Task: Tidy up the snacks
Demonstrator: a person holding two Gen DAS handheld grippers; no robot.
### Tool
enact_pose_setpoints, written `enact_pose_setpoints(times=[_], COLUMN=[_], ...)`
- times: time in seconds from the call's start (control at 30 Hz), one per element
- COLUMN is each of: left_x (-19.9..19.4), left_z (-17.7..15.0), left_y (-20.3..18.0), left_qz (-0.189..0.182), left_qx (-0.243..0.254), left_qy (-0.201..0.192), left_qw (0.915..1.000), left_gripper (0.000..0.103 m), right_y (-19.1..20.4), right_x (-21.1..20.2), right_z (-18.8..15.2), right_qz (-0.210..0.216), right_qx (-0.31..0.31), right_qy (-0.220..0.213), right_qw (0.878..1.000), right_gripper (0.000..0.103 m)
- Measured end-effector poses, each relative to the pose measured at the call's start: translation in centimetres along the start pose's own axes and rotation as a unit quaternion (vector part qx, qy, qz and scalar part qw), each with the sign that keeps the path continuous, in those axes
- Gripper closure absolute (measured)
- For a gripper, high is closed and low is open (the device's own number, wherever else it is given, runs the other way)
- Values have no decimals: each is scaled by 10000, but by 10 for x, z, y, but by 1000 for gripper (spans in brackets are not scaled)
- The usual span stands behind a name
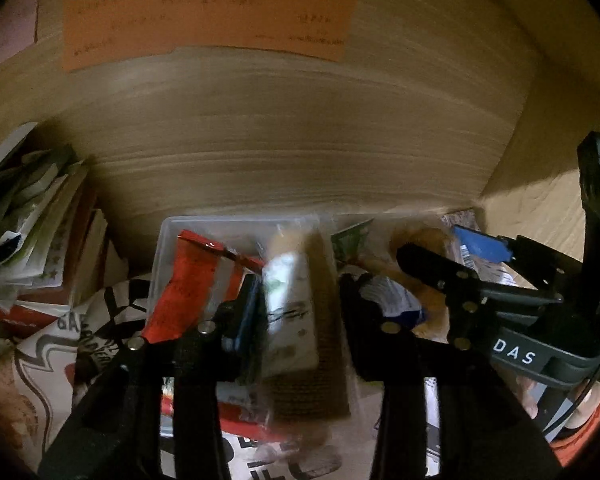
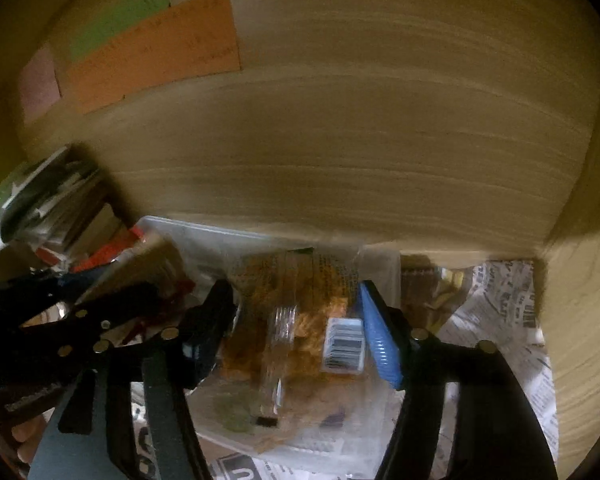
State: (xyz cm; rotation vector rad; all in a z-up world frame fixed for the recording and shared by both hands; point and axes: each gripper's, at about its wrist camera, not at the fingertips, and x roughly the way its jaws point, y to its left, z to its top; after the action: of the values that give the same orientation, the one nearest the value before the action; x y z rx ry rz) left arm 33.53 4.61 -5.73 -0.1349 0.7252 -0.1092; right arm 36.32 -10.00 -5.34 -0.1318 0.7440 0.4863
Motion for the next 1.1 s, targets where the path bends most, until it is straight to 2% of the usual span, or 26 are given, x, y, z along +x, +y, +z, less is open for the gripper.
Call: enact_pose_setpoints(times=[0.03, 0.1, 0.17, 0.33, 0.73, 0.9, 1.1], left_x=[-1, -8, -16, -37, -122, -166, -209], left_z=[0, 0, 0, -3, -38, -56, -80], left_y=[0, 0, 0, 10, -5, -6, -17], left_qz=[-15, 42, 64, -27, 120, 159, 336], left_qx=[0, -3, 13, -81, 140, 46, 85], left_qy=[-11, -167, -265, -449, -1143, -1518, -2063], left_qw=[10000, 9999, 9996, 9990, 9933, 9883, 9779], left_gripper=[45, 39, 38, 35, 35, 34, 28], right_y=[0, 1, 2, 10, 40, 50, 51], right_x=[-1, -6, -12, -36, -115, -150, -192], right_z=[0, 0, 1, 0, -23, -41, -65], right_qz=[-4, -12, -56, -19, 135, 161, 322], right_qx=[-5, -17, -39, -113, -294, -333, -187], right_qy=[-10, -57, -128, -325, -1087, -1445, -1841], right_qw=[10000, 10000, 9999, 9994, 9935, 9888, 9822], right_gripper=[33, 29, 25, 24, 23, 19, 18])
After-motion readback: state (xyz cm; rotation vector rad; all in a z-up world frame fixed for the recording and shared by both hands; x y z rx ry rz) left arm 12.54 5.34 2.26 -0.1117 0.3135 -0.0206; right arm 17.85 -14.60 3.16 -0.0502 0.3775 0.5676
